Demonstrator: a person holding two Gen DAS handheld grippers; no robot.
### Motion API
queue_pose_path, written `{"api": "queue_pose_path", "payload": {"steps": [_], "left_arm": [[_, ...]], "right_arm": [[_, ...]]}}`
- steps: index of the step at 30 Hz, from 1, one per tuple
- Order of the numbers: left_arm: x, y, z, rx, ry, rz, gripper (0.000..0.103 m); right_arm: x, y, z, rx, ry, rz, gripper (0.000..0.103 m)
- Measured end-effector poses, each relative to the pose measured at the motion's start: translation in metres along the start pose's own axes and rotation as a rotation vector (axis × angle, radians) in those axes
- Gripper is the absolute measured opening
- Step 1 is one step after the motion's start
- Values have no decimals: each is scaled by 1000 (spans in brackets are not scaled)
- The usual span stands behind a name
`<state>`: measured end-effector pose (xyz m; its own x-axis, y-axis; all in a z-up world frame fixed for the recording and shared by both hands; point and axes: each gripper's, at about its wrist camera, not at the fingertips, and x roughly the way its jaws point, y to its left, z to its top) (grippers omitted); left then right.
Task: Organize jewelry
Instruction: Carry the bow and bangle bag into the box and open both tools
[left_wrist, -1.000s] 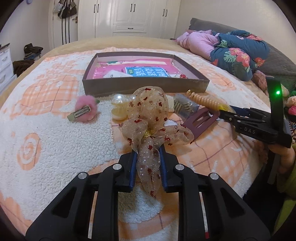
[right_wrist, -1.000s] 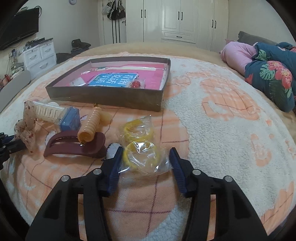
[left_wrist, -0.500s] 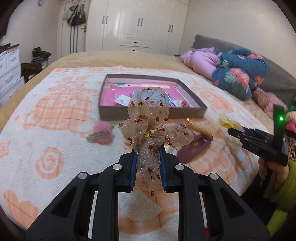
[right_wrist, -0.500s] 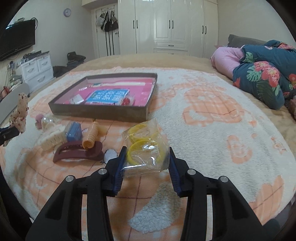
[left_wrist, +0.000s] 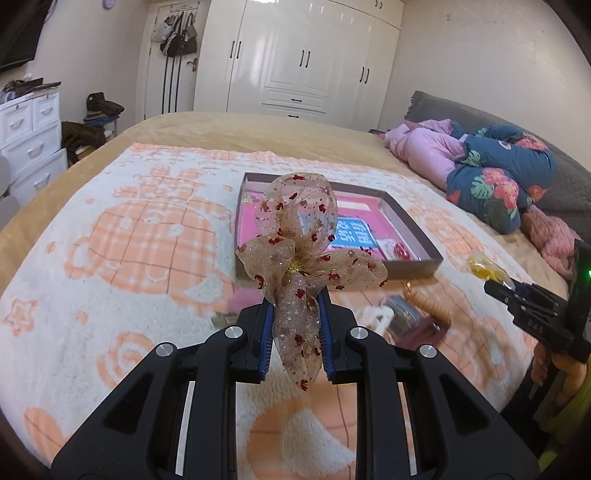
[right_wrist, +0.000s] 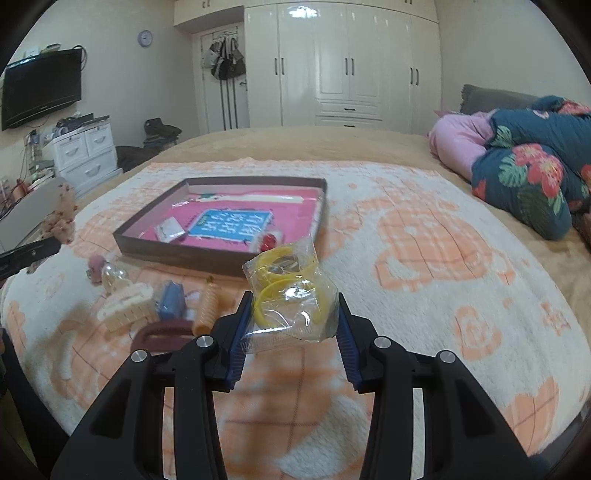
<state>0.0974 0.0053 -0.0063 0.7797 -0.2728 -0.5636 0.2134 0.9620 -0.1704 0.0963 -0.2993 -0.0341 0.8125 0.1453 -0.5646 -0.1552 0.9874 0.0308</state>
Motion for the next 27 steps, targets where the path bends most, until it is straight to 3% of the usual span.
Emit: {"api": "queue_pose_path", "payload": {"steps": [13, 27], "left_arm": [[37, -8, 42, 9, -21, -8, 15], [89, -32, 67, 52, 14, -32, 15]], "right_arm": [[29, 21, 38, -50, -29, 36, 41], [62, 13, 69, -43, -46, -2, 41]]}}
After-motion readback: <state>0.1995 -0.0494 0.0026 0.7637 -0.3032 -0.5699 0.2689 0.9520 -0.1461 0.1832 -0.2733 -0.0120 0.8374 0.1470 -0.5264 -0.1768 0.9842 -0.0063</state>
